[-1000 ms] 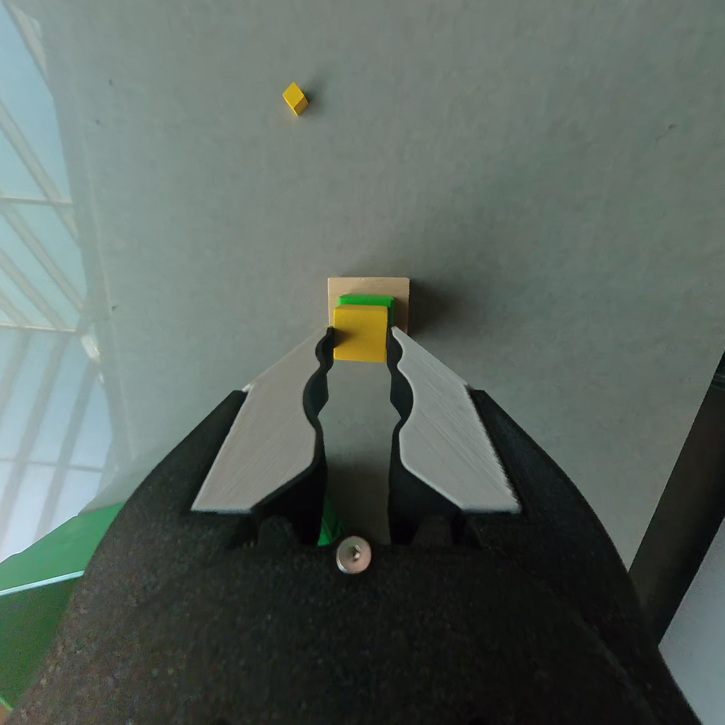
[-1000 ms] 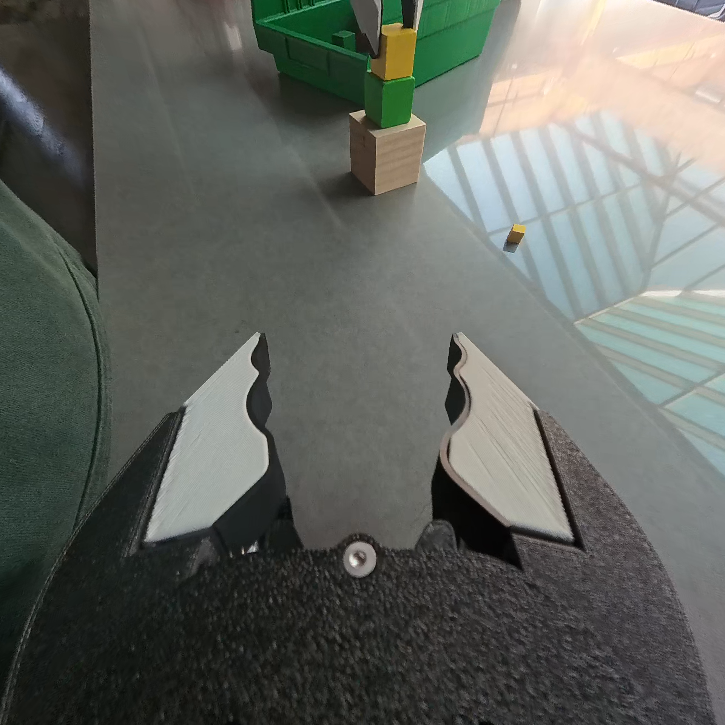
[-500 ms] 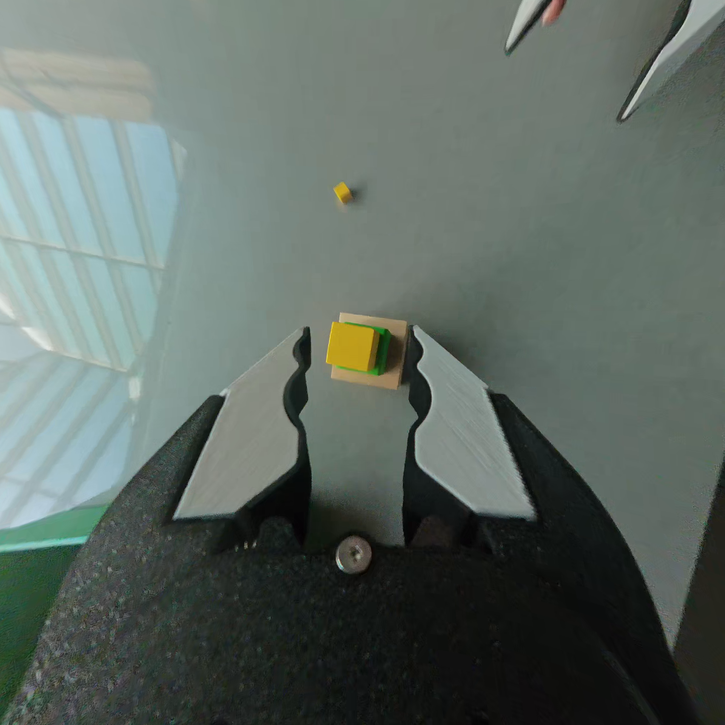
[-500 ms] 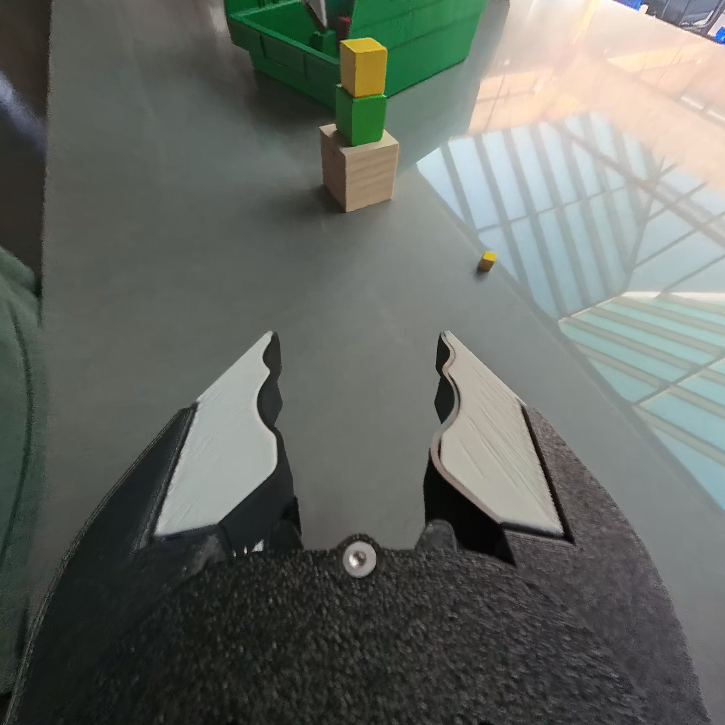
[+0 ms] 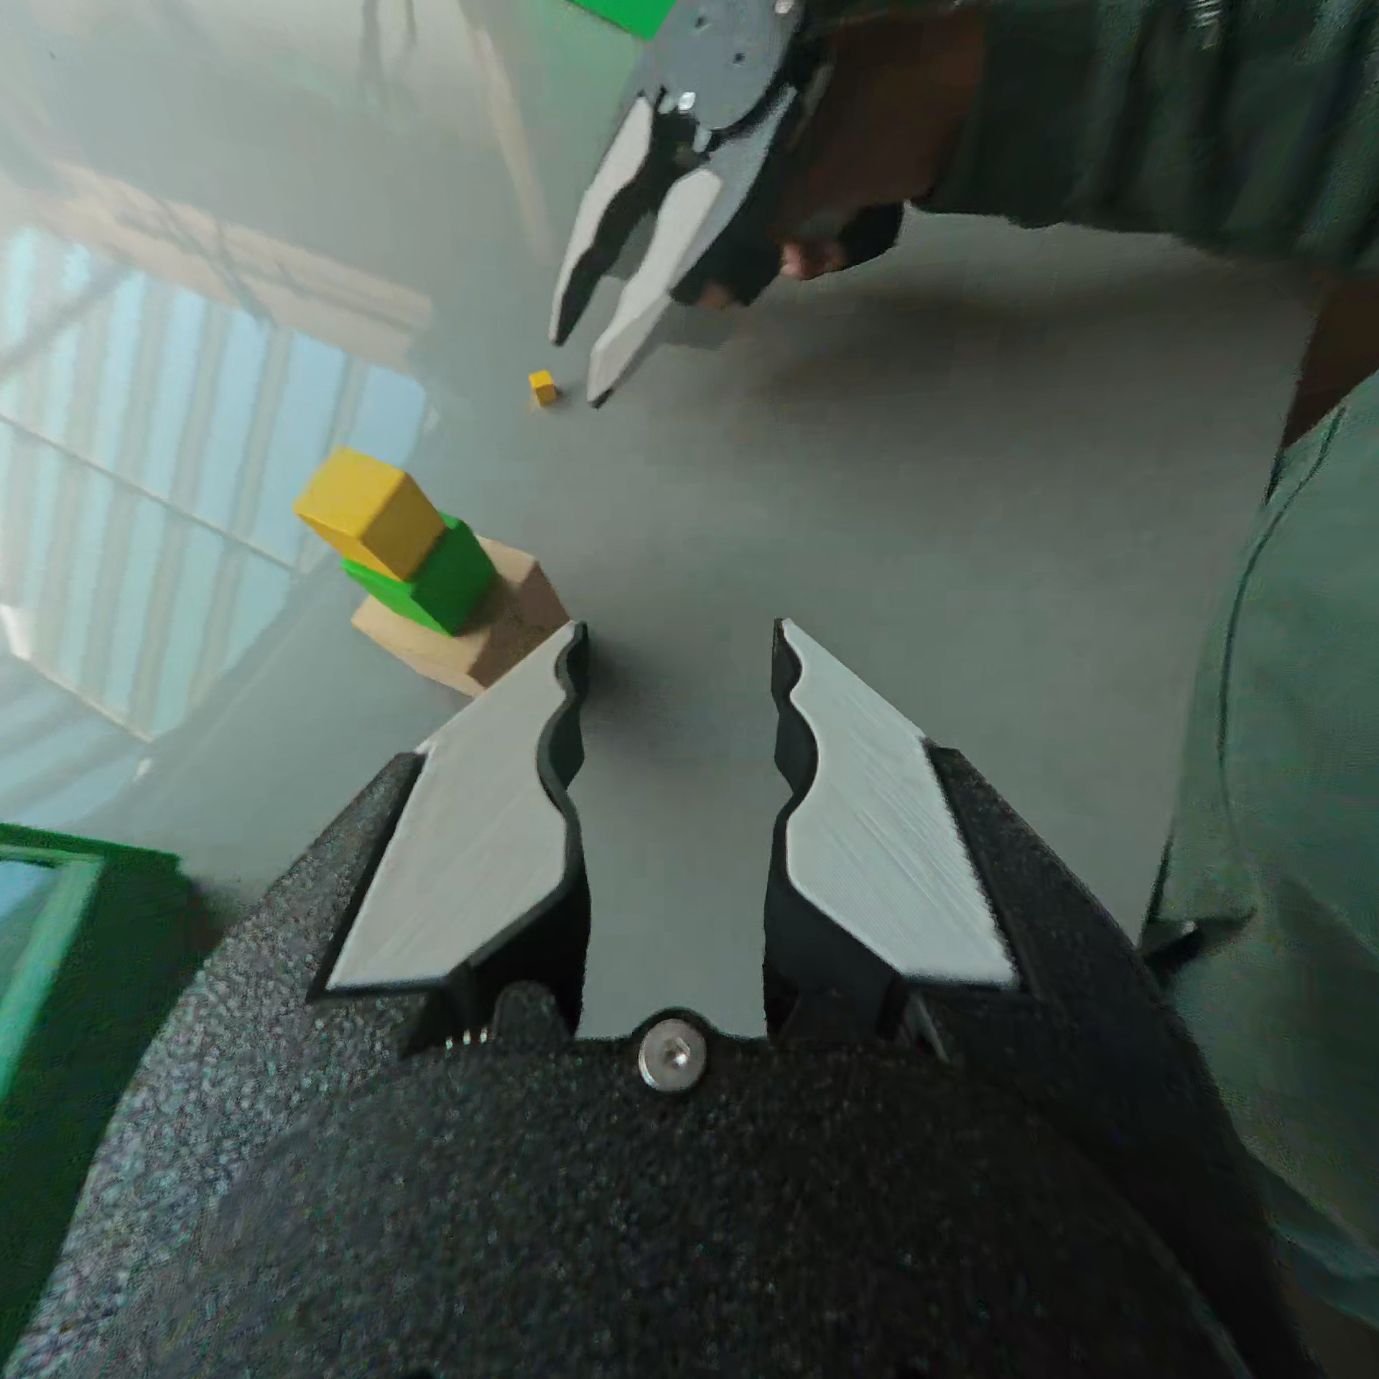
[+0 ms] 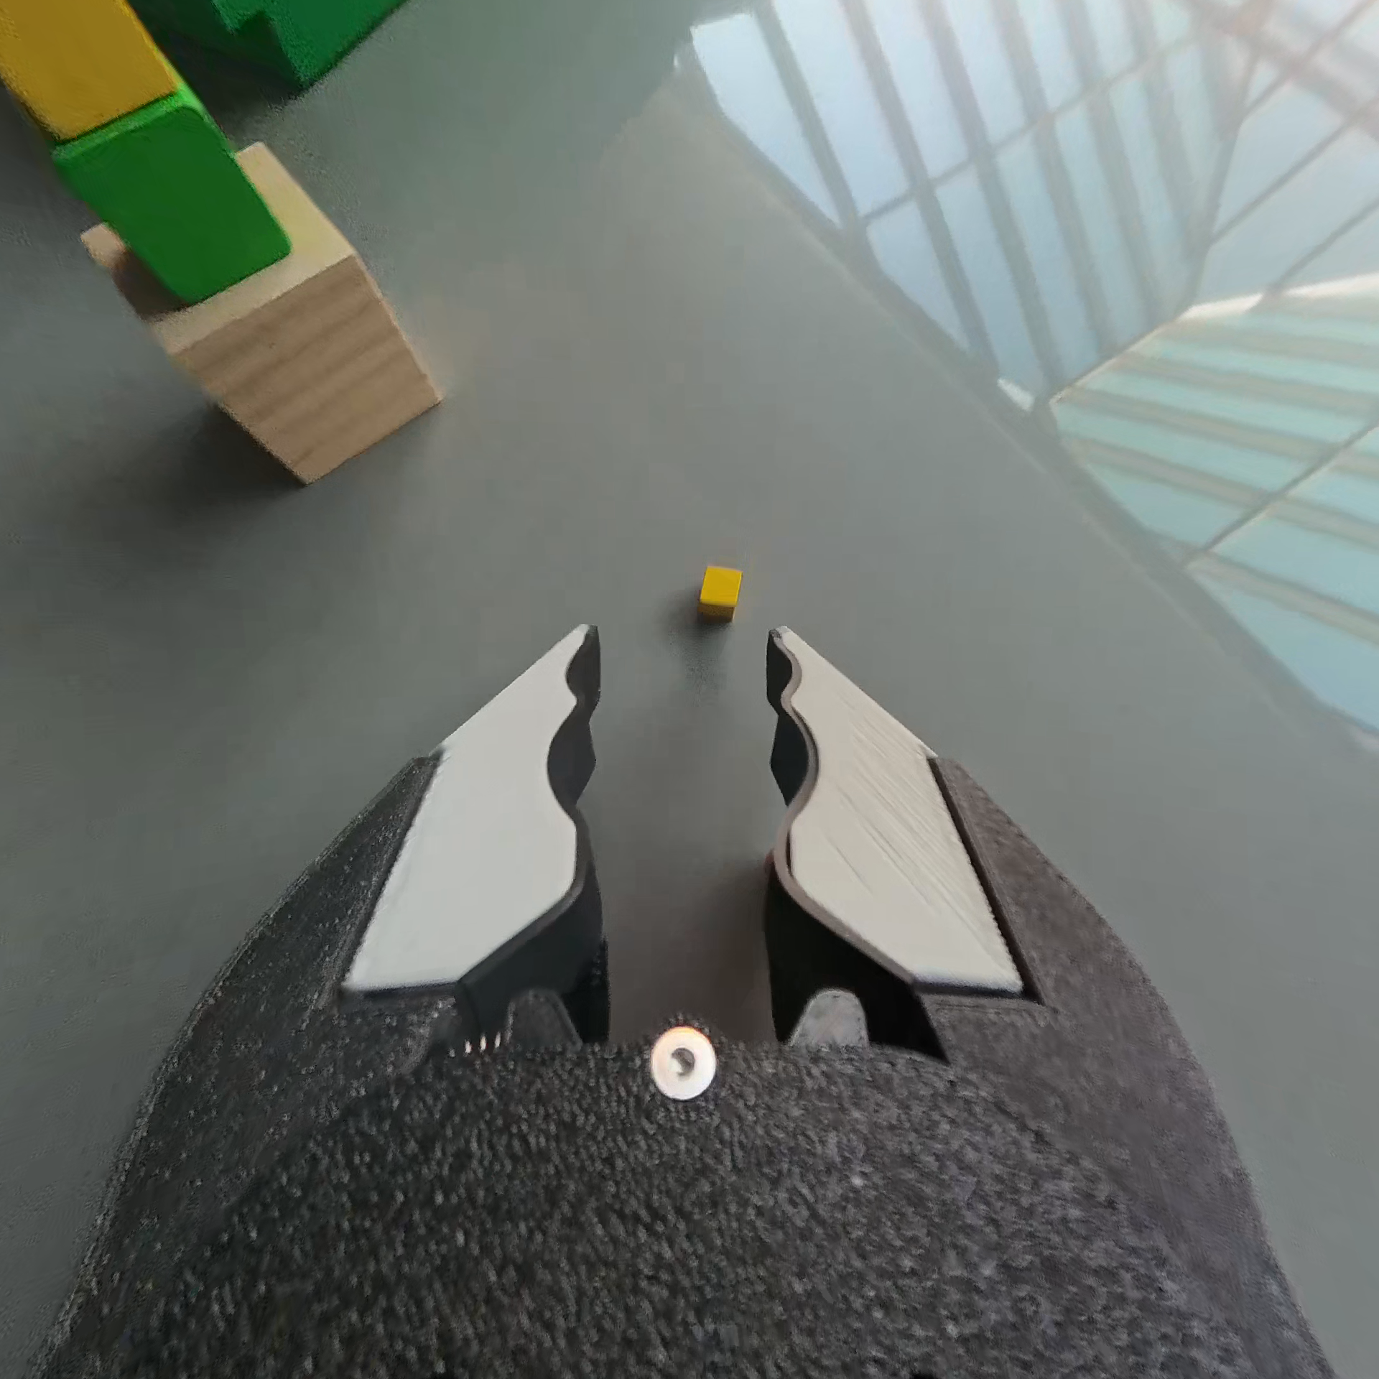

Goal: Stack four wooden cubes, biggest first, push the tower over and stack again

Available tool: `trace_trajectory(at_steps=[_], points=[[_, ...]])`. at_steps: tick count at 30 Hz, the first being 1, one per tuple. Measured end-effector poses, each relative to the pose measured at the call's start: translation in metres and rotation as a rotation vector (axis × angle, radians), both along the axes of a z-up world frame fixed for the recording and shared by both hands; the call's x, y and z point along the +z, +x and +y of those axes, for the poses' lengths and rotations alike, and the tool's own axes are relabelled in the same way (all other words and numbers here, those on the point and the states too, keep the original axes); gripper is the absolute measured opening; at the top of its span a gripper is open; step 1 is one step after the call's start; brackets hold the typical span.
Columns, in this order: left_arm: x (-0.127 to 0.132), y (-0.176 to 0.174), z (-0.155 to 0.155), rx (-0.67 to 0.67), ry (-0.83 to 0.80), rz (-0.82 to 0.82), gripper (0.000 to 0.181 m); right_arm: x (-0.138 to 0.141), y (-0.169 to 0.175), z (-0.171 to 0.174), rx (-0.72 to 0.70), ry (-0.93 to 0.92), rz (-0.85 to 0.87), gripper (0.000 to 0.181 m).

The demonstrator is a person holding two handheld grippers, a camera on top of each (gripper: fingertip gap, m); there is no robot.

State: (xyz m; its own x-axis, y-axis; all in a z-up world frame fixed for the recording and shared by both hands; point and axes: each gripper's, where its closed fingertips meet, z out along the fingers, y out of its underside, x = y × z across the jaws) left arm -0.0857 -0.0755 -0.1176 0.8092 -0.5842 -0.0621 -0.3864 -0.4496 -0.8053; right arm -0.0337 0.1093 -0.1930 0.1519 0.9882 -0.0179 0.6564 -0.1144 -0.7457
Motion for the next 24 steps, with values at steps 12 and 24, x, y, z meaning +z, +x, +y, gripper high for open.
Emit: trace_trajectory(at_steps=[12,24], points=[[-0.021,0.007,-0.028,0.056,-0.027,-0.109,0.047,-0.01,-0.016,0.011,-0.009,0.026,-0.132,0.01],[0.031,0.039,0.01,0.045,0.243,-0.207,0.032,0.13,-0.018,-0.111,0.206,-0.842,0.615,0.01]])
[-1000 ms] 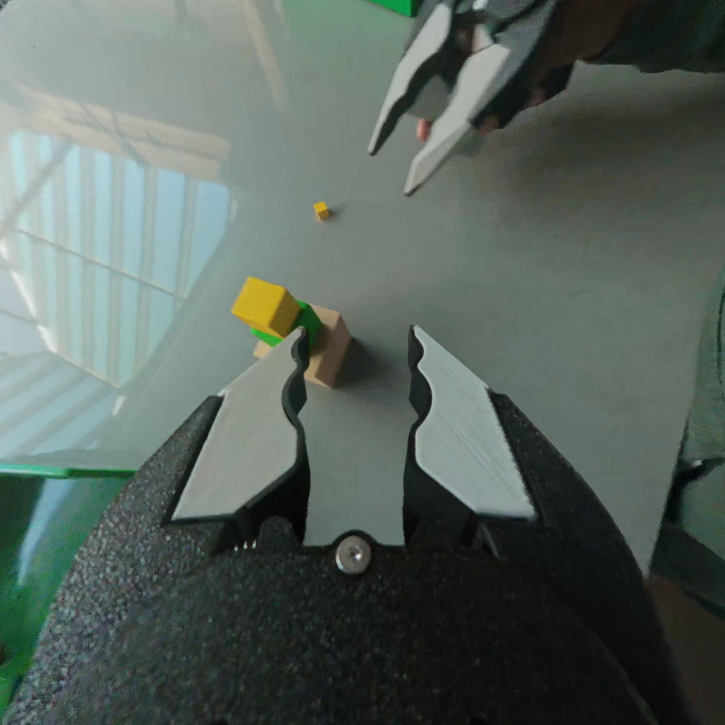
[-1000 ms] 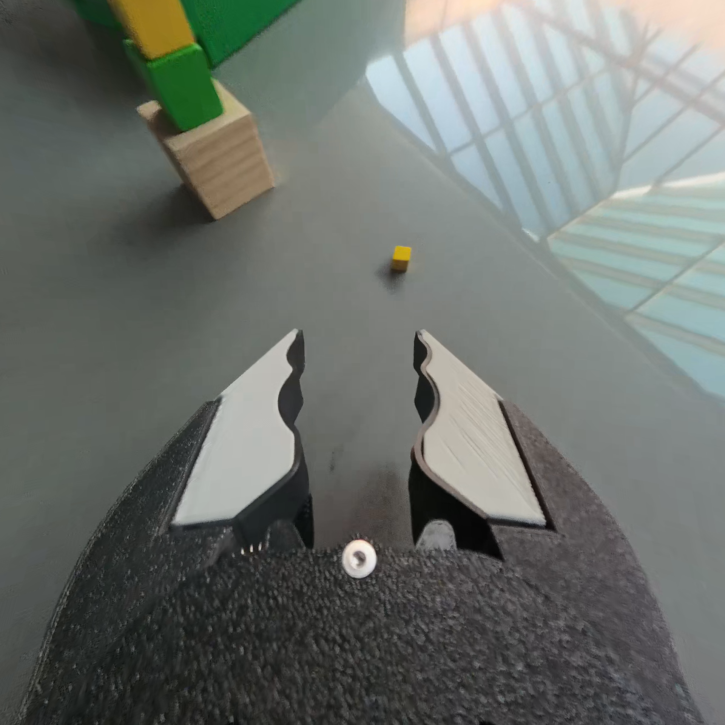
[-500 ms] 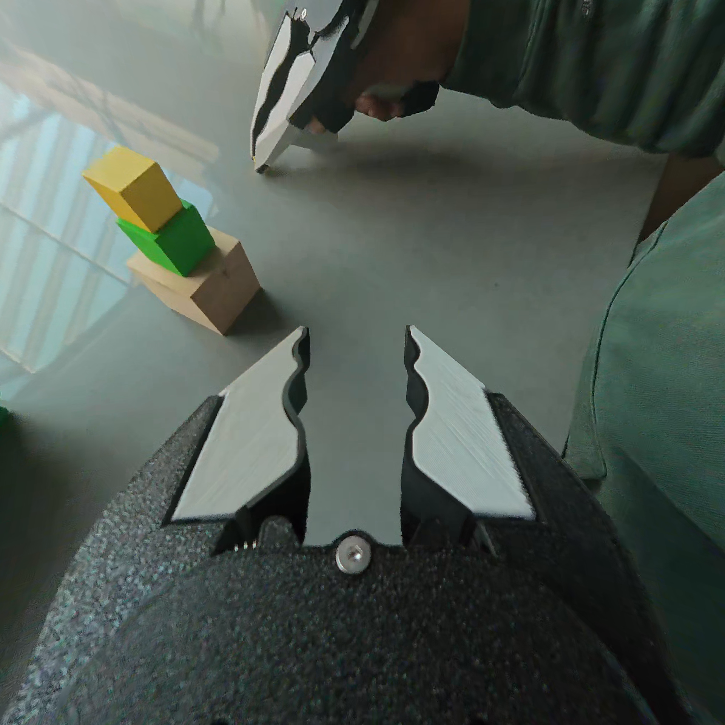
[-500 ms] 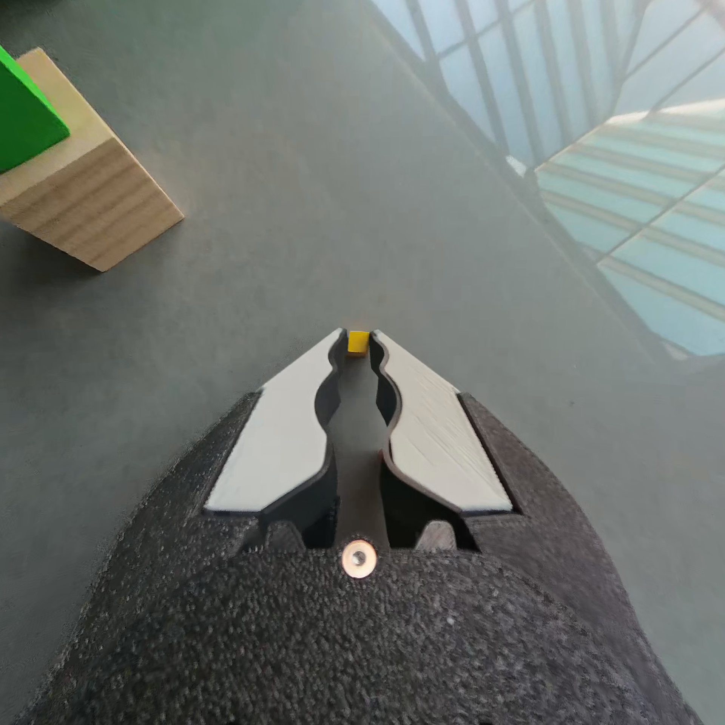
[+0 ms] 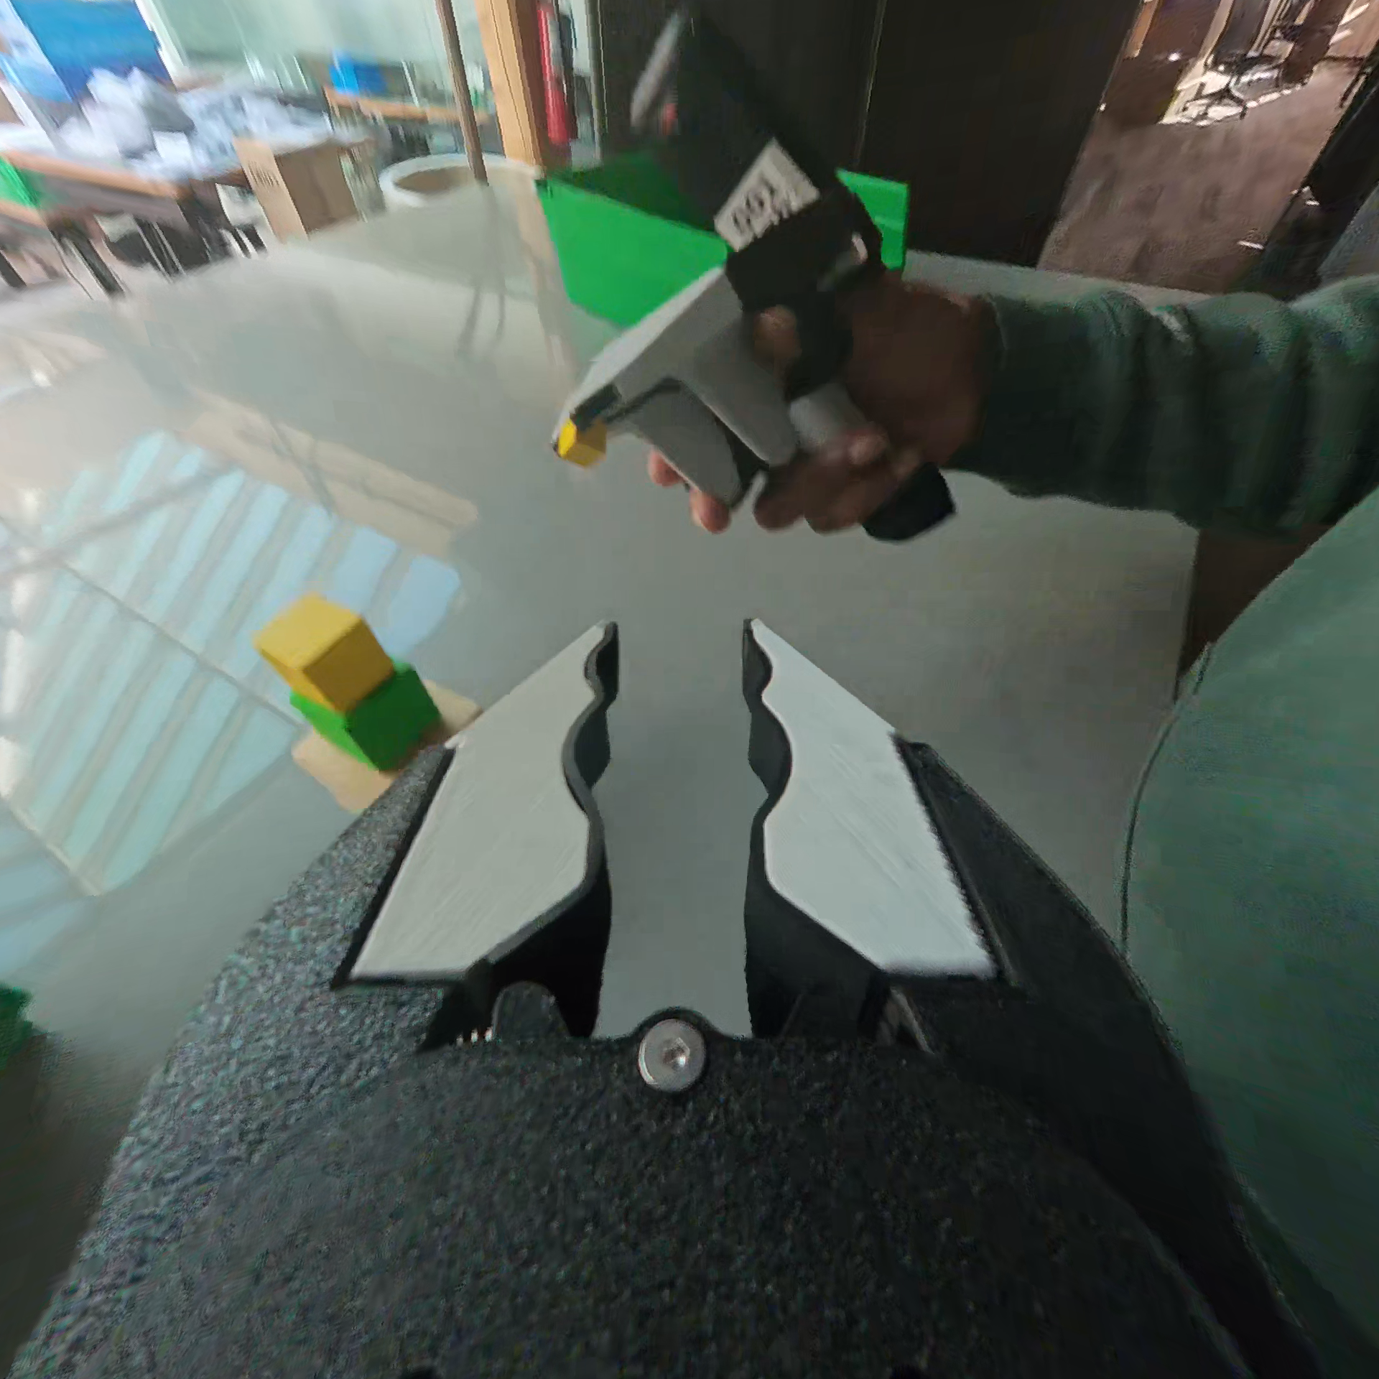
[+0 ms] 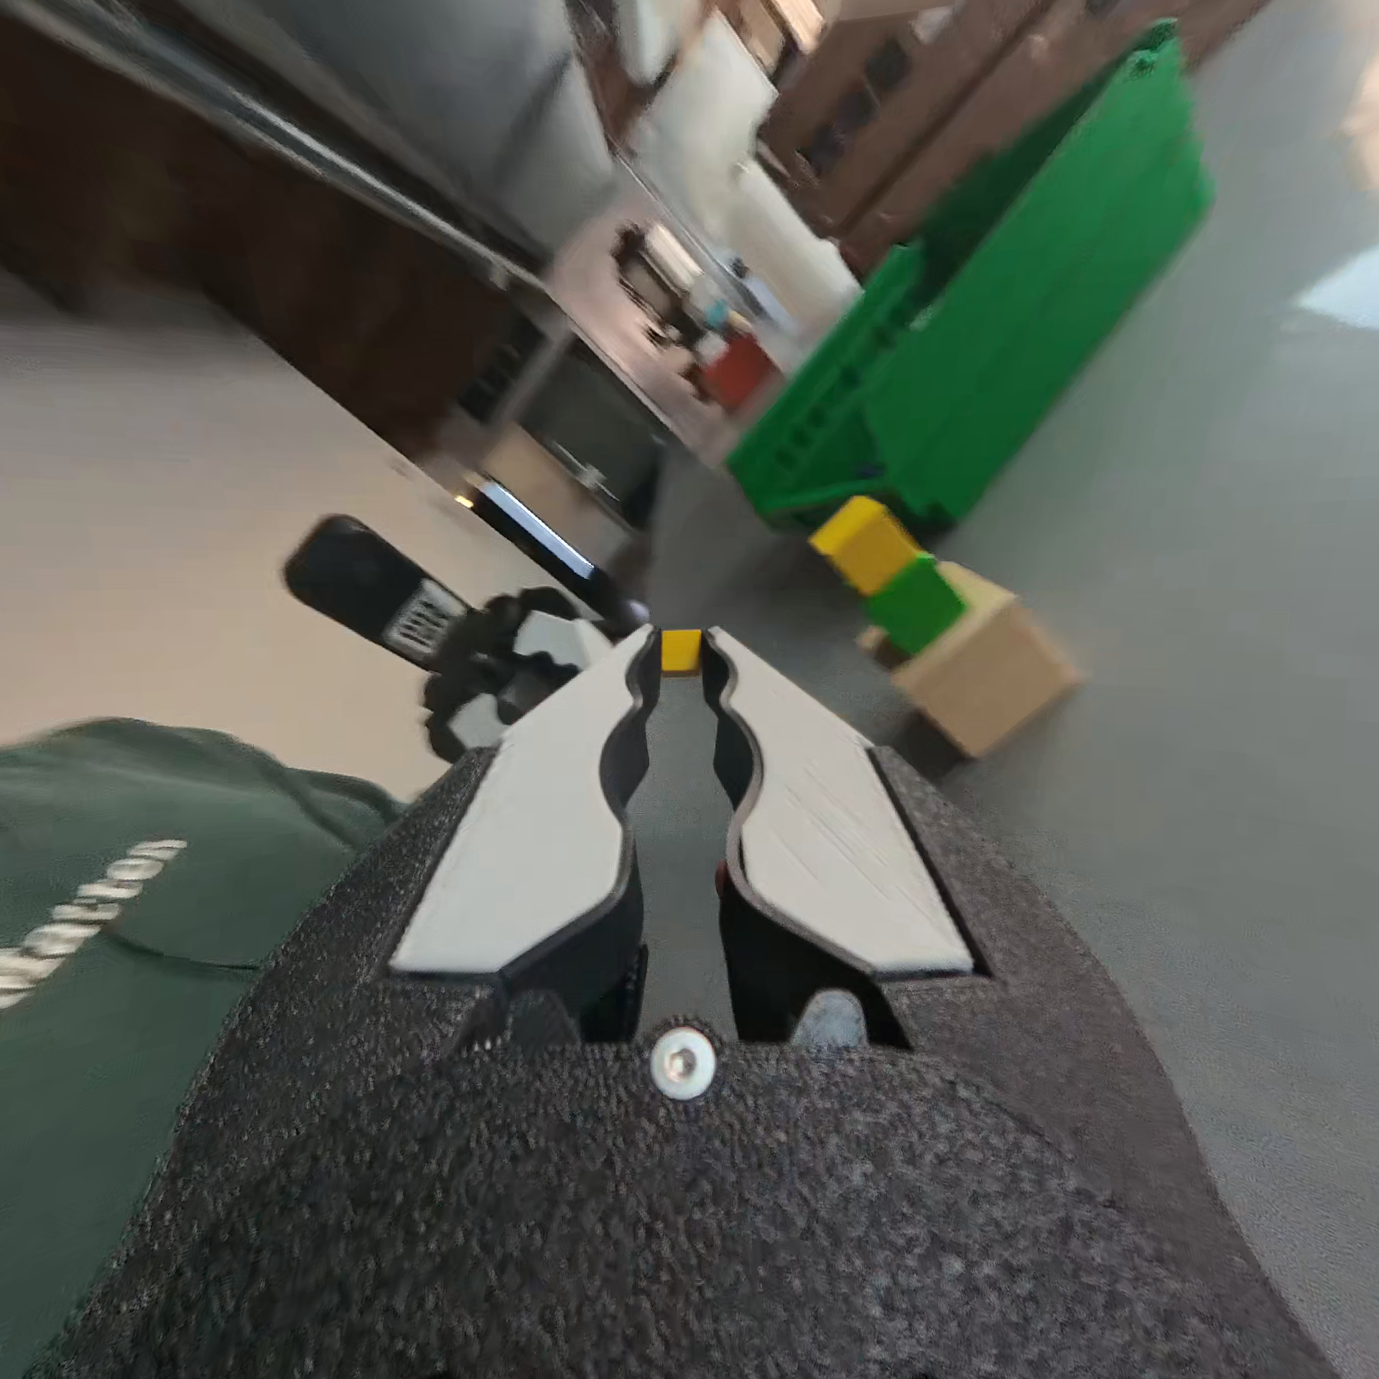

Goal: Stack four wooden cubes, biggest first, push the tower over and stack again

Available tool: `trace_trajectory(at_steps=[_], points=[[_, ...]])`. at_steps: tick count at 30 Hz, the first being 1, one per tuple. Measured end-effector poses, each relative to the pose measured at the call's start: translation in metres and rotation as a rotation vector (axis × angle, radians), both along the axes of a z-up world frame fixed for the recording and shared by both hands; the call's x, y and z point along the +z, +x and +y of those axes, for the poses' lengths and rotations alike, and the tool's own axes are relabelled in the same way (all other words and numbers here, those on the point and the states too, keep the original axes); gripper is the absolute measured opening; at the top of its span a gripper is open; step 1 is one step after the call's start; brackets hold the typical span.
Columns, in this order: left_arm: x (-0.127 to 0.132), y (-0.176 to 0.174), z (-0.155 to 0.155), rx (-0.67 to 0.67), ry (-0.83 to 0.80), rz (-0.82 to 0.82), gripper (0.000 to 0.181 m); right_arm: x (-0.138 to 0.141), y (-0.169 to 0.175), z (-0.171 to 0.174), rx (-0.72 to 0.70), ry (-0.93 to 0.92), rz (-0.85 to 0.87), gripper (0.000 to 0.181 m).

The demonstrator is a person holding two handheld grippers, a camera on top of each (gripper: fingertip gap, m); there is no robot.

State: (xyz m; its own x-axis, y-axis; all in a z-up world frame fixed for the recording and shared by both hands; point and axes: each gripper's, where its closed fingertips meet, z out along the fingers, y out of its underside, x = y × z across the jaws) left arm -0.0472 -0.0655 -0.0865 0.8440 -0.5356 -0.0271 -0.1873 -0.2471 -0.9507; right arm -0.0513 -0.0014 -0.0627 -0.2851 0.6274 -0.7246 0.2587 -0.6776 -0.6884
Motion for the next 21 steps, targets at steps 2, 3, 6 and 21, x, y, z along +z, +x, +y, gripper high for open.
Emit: trace_trajectory(at_steps=[2,3,6,21], points=[[0.014,0.008,0.007,-0.006,0.082,0.038,0.025,0.013,0.006,-0.016,0.017,-0.125,0.066,0.01],[0.02,0.012,0.009,-0.008,0.119,0.059,0.023,0.018,0.008,-0.022,0.024,-0.195,0.089,0.01],[0.032,0.02,0.017,-0.012,0.194,0.127,0.023,0.027,0.016,-0.034,0.039,-0.354,0.143,0.01],[0.048,0.036,0.017,-0.051,0.297,0.276,0.01,0.03,0.03,-0.05,0.054,-0.481,0.2,0.01]])
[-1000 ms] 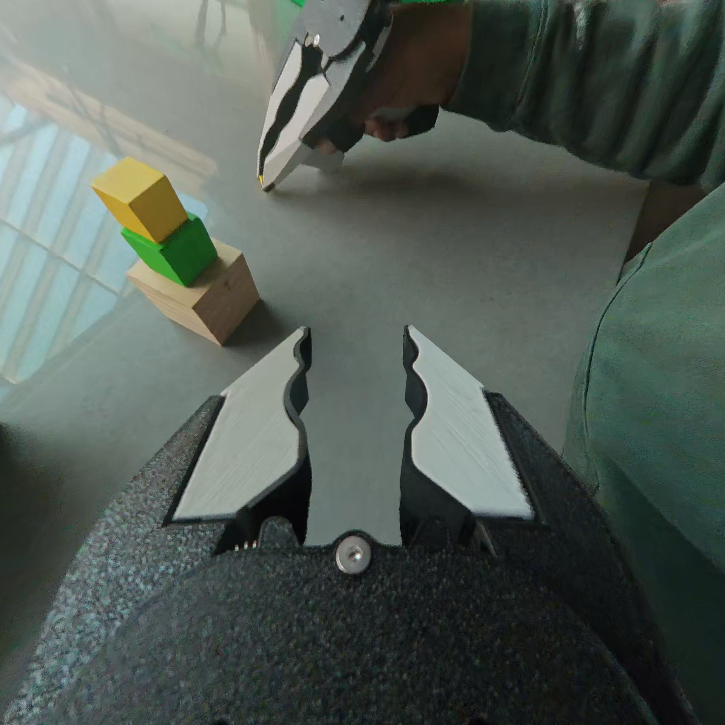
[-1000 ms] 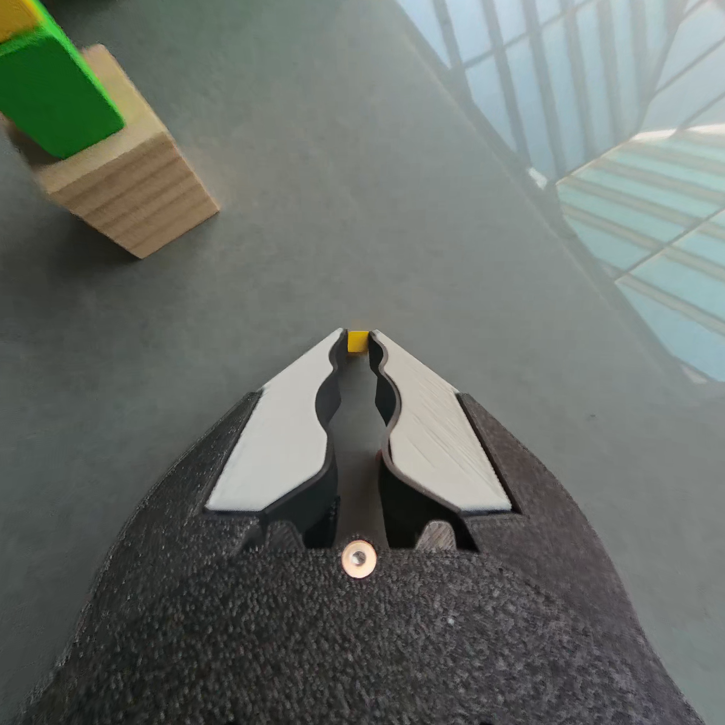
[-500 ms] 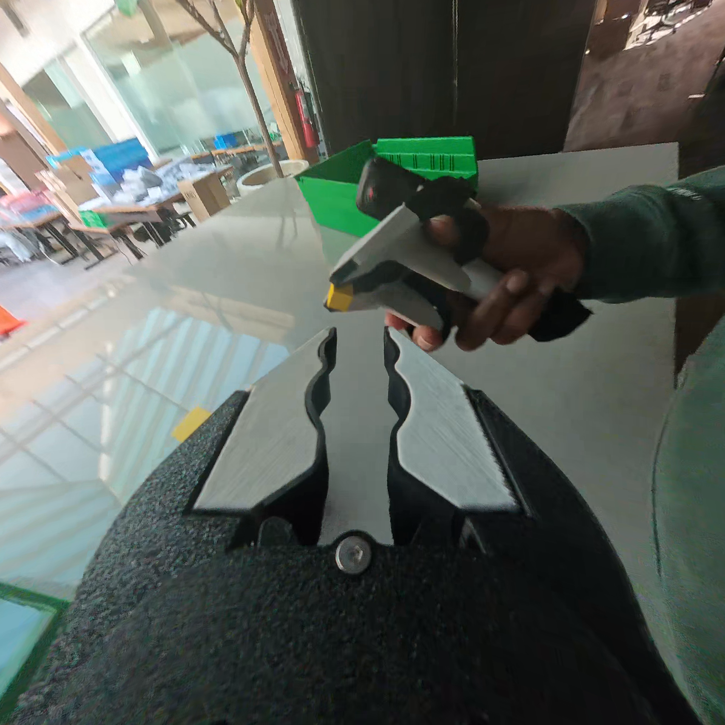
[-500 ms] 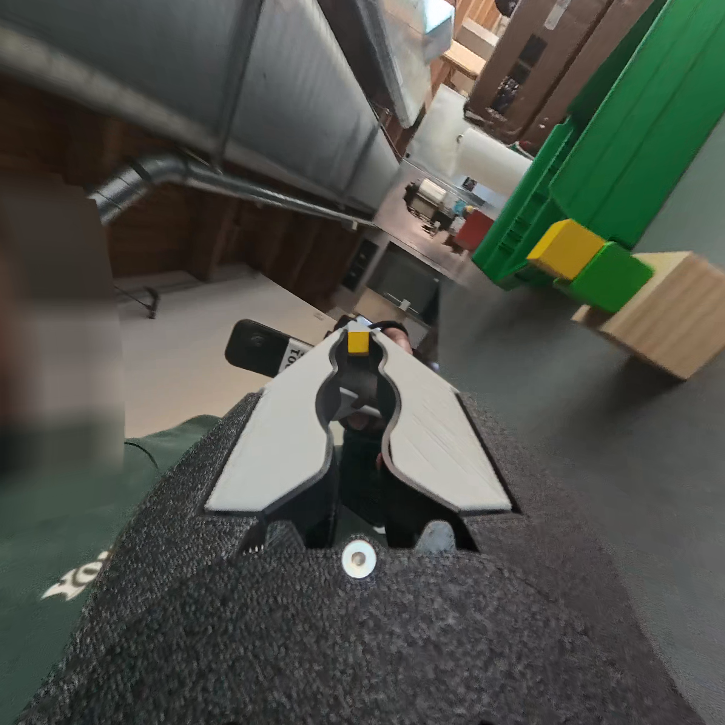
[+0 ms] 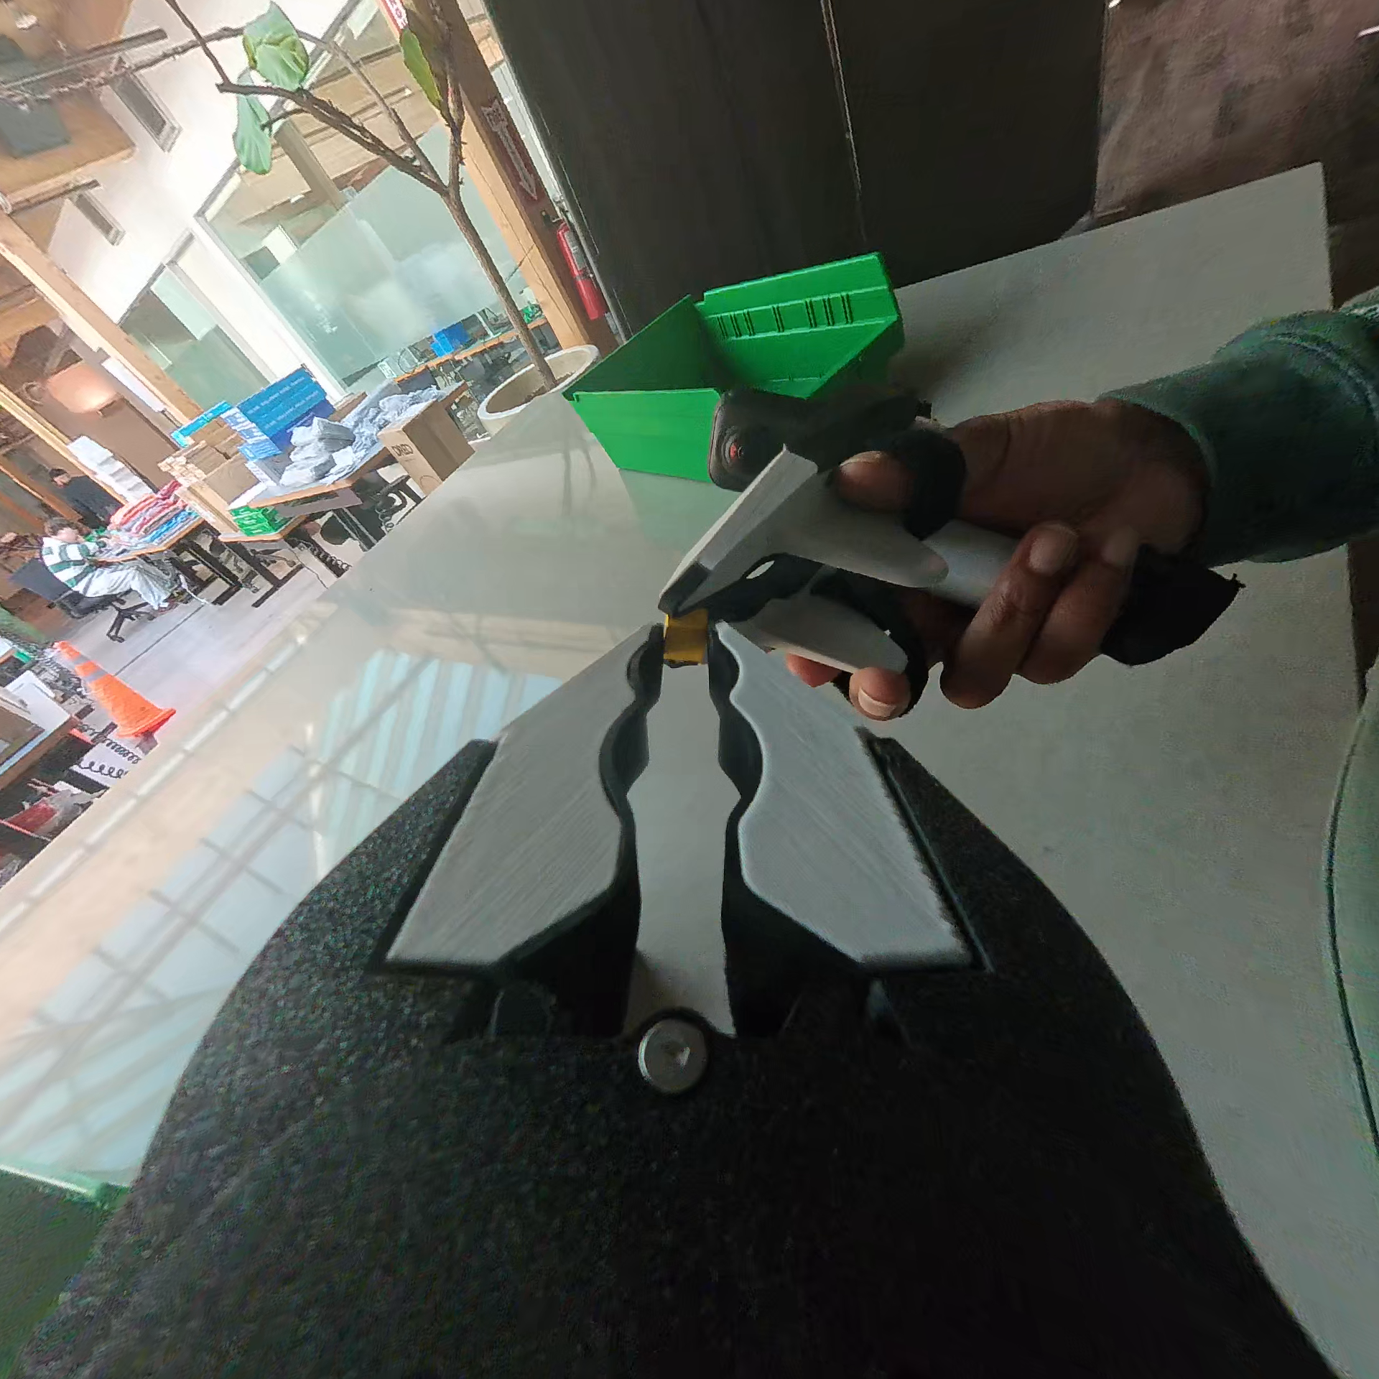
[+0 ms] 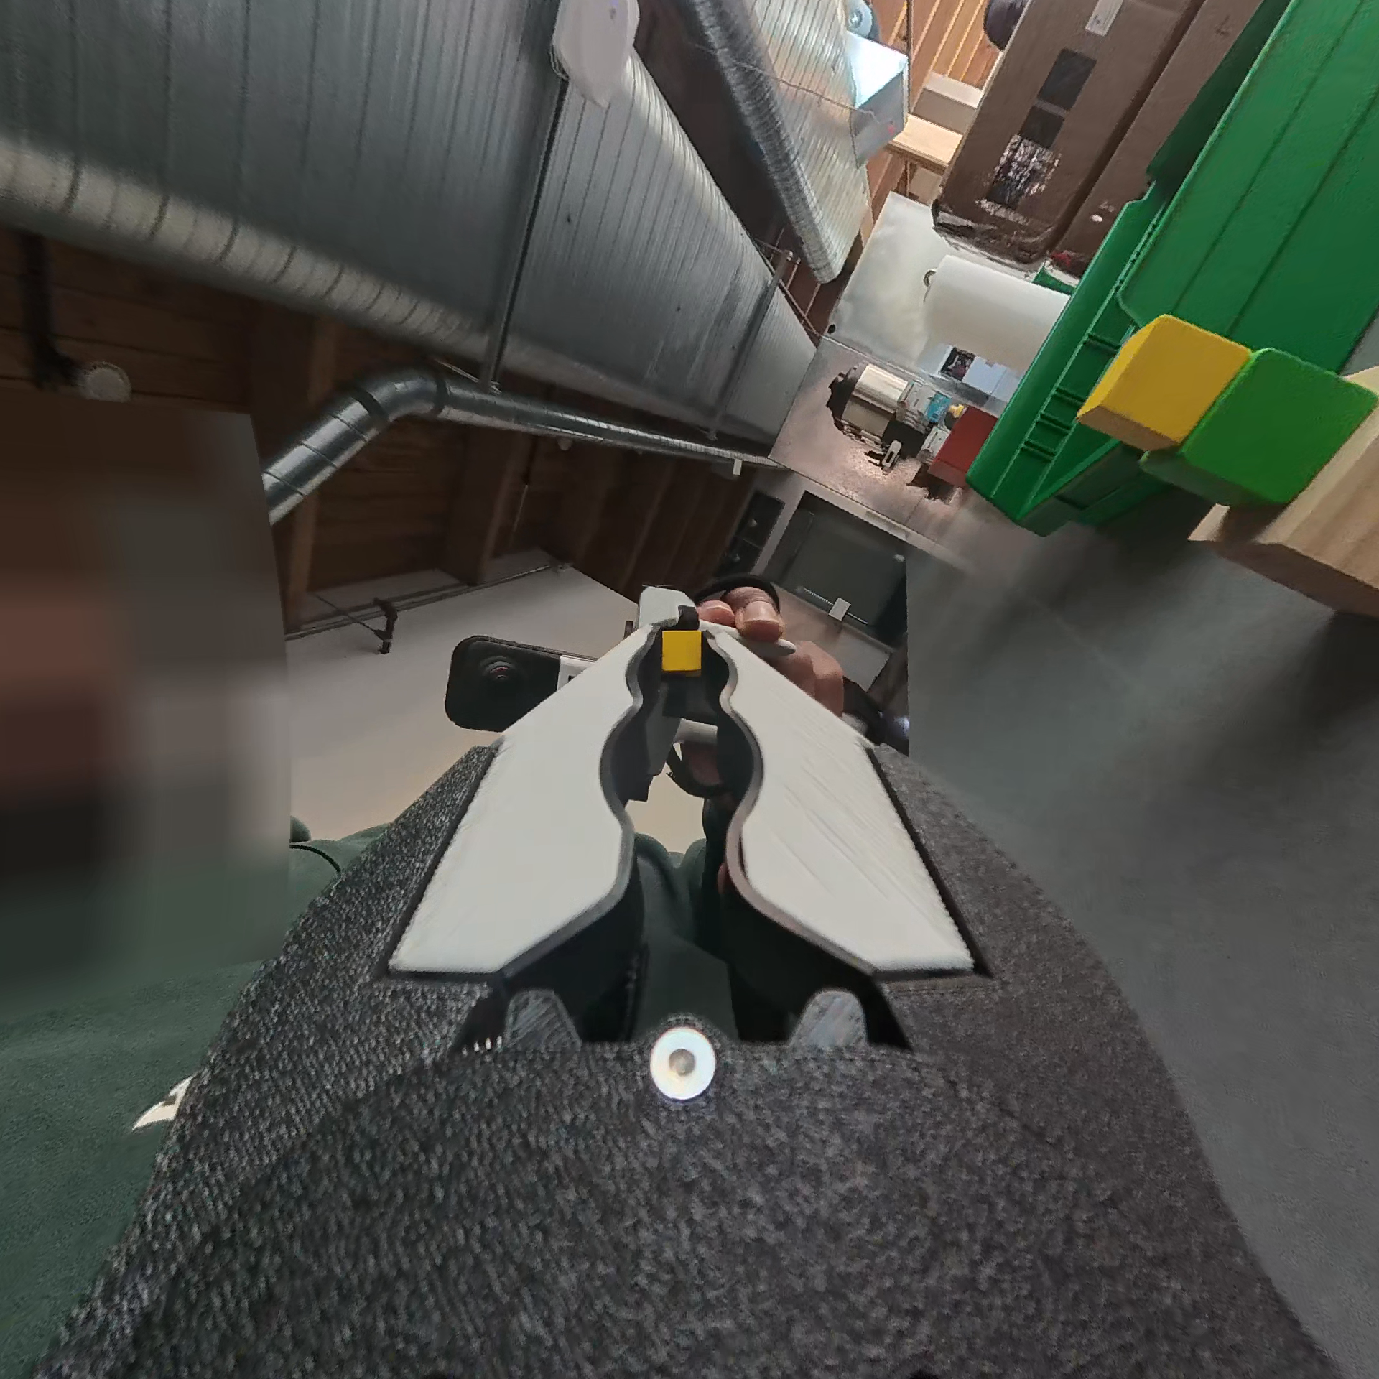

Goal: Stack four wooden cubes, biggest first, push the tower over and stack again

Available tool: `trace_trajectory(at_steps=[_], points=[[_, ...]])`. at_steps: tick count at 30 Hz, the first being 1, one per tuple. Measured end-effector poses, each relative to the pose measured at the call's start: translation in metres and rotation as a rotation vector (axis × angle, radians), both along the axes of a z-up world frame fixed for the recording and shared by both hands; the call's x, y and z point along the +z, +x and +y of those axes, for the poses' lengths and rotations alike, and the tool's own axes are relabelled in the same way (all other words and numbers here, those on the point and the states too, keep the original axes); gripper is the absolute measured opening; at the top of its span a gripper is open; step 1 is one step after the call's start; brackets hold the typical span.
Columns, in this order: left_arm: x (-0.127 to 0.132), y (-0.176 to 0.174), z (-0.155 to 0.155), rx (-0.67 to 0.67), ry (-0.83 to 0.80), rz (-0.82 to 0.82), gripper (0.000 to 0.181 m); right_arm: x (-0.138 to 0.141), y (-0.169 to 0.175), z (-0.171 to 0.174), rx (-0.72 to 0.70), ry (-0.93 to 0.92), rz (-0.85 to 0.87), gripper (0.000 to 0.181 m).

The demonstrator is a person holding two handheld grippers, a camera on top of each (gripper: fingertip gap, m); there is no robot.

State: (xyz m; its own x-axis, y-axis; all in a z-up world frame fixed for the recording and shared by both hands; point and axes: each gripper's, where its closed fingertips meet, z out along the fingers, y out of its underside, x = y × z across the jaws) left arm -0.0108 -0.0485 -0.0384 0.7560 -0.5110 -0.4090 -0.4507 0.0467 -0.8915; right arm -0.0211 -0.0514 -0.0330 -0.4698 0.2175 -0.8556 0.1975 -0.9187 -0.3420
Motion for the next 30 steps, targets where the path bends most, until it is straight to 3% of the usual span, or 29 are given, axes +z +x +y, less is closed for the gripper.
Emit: trace_trajectory(at_steps=[4,7,11,14,20,30], points=[[-0.004,-0.001,-0.002,-0.021,-0.044,0.024,0.009,-0.005,0.0,-0.001,0.0,0.031,-0.004,0.011],[-0.001,-0.013,-0.002,-0.058,-0.121,0.088,0.009,-0.008,0.008,0.008,-0.082,0.214,0.002,0.022],[0.013,-0.054,0.009,-0.097,-0.28,0.265,0.009,-0.03,0.028,0.022,-0.234,0.7,-0.135,0.031],[0.006,-0.086,0.024,-0.13,-0.463,0.417,0.009,-0.05,0.045,0.027,-0.282,0.971,-0.25,0.036],[-0.023,-0.12,0.051,-0.191,-0.783,0.584,0.009,-0.062,0.068,0.021,-0.288,0.987,-0.273,0.037],[-0.054,-0.128,0.055,-0.212,-0.984,0.671,0.009,-0.07,0.084,0.026,-0.352,1.042,-0.305,0.037]])
